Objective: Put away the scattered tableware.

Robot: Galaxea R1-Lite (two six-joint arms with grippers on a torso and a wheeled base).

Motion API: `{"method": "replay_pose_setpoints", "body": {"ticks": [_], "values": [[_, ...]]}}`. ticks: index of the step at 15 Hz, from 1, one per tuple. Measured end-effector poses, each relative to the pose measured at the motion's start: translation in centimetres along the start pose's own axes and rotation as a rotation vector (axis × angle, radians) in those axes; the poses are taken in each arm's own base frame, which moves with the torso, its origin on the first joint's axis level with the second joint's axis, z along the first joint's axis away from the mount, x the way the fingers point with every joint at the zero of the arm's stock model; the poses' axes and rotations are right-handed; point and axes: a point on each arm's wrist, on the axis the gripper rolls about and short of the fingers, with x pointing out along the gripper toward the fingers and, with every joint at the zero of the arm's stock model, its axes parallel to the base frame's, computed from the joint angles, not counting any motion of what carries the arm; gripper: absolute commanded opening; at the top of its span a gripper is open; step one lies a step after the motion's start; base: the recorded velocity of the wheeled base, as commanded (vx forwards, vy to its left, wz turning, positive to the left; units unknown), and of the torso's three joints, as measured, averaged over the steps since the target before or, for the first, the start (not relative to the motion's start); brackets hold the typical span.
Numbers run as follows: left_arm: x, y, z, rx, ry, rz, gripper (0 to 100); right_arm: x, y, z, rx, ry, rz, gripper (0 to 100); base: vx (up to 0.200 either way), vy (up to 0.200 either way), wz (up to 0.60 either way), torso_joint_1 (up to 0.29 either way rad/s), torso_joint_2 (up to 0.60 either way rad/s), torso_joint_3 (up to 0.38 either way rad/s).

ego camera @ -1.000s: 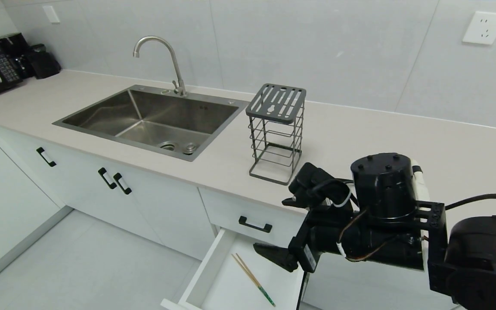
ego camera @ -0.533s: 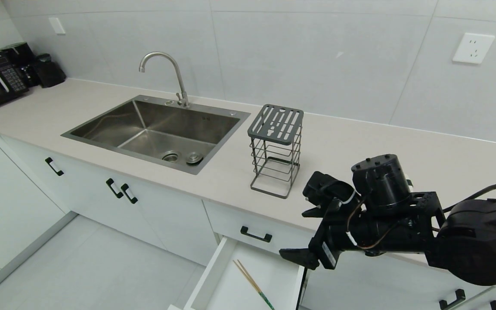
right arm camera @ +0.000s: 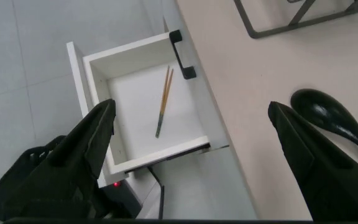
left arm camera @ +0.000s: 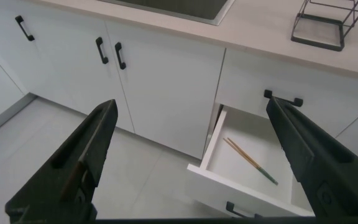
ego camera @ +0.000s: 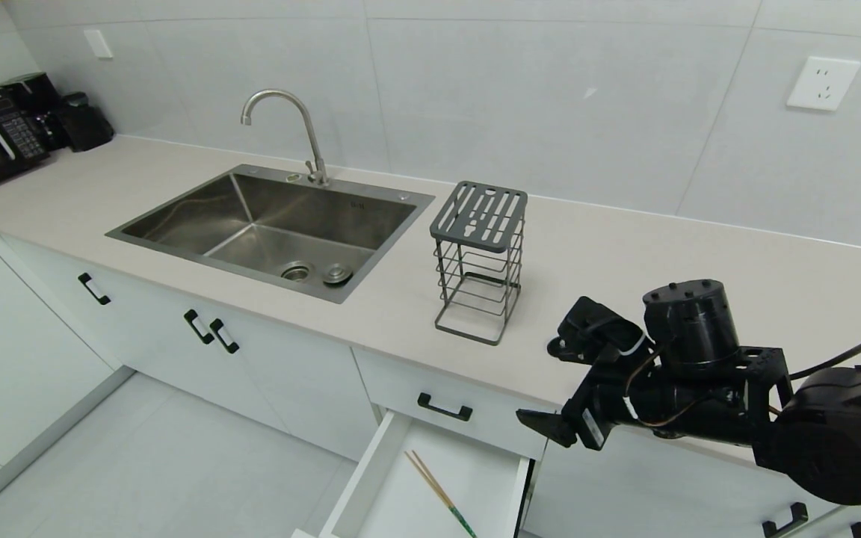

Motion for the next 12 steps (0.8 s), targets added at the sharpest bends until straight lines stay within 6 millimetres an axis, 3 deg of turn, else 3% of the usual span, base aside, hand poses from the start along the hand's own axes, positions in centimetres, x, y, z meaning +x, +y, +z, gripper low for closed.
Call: {"method": "replay_pose_setpoints", "body": {"ticks": [12], "values": [[0.0,0.0,0.0,0.000,0.000,0.000,100,-2.4,-1.4,-1.5,0.026,0.028,-0.081,100,0.000,0.000,0.00,0.000,0.00,0.000]]}}
